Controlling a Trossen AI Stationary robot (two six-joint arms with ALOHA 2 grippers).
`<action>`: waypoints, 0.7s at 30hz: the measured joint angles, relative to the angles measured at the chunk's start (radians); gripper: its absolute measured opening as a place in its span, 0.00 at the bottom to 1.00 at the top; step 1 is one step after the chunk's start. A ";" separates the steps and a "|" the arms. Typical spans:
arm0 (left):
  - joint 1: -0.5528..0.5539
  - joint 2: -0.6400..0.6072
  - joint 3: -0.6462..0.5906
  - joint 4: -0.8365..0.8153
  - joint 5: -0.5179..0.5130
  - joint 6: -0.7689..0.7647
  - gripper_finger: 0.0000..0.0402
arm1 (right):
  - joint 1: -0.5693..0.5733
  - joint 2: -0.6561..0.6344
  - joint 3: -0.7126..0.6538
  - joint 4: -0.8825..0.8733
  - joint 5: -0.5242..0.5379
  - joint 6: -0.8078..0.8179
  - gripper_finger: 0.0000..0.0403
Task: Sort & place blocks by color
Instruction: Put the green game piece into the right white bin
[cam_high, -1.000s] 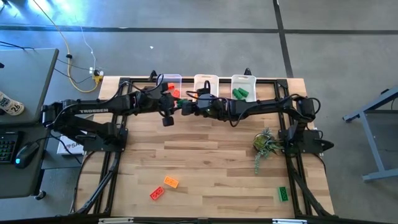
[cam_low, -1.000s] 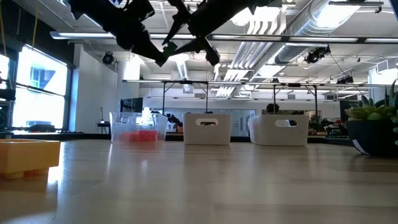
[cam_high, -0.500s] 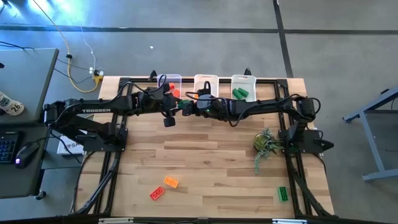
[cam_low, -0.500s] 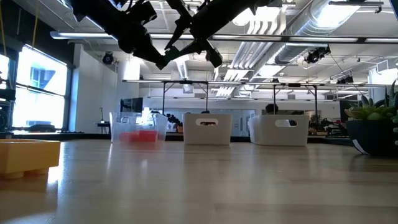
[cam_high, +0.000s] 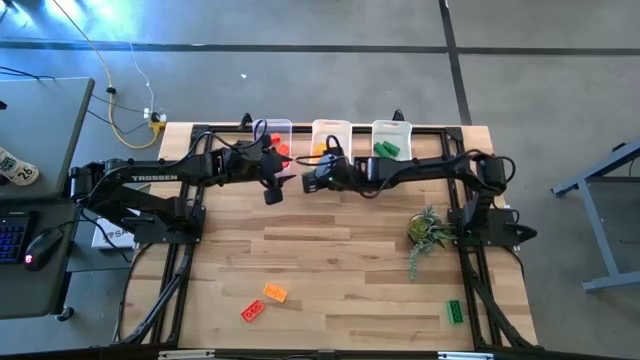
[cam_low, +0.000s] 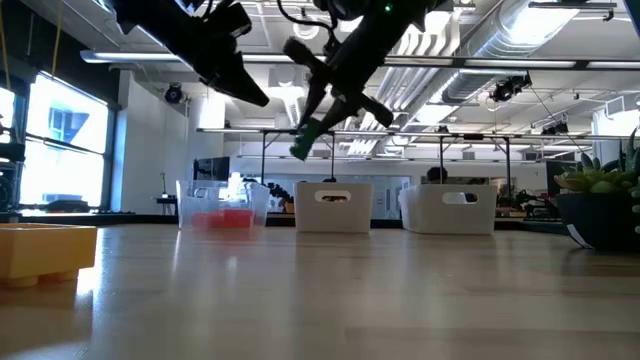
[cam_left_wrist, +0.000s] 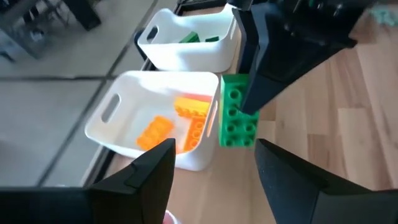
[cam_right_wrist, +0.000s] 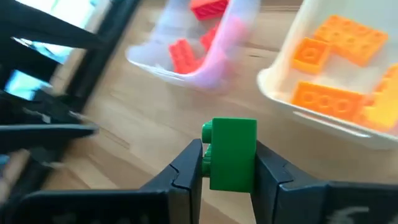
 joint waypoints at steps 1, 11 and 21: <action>0.000 0.000 0.000 -0.004 0.000 -0.025 0.52 | -0.006 0.000 0.000 -0.018 -0.008 -0.018 0.18; 0.000 0.000 0.000 -0.086 0.001 -0.239 0.52 | -0.096 -0.055 0.000 -0.250 -0.049 -0.235 0.18; 0.000 -0.001 0.000 -0.131 0.049 -0.443 0.52 | -0.190 -0.190 0.000 -0.551 0.036 -0.400 0.18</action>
